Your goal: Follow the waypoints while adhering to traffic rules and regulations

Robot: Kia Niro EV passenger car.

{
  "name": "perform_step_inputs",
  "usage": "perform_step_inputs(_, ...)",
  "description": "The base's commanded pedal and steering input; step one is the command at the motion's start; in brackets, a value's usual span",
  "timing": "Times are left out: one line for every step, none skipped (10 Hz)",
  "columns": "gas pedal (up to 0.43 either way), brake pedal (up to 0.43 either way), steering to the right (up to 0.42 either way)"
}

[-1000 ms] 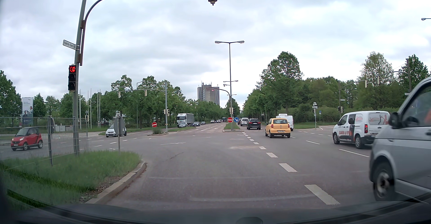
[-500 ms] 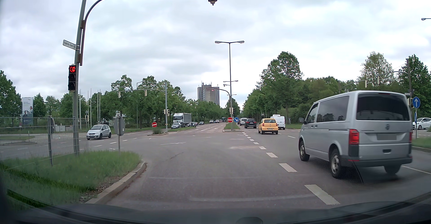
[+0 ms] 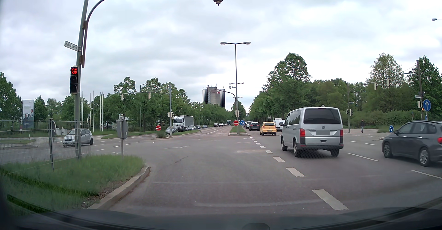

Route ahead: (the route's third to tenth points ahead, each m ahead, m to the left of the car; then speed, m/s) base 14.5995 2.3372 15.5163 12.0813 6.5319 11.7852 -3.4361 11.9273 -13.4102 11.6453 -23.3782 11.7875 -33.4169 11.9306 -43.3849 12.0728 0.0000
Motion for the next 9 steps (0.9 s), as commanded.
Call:
perform_step_inputs(0.0,0.262,-0.003)
perform_step_inputs(0.0,0.262,-0.003)
perform_step_inputs(0.0,0.262,-0.003)
perform_step_inputs(0.0,0.262,-0.003)
perform_step_inputs(0.0,0.262,-0.003)
perform_step_inputs(0.0,0.262,-0.003)
perform_step_inputs(0.0,0.262,-0.003)
perform_step_inputs(0.0,0.262,-0.003)
perform_step_inputs(0.0,0.262,-0.003)
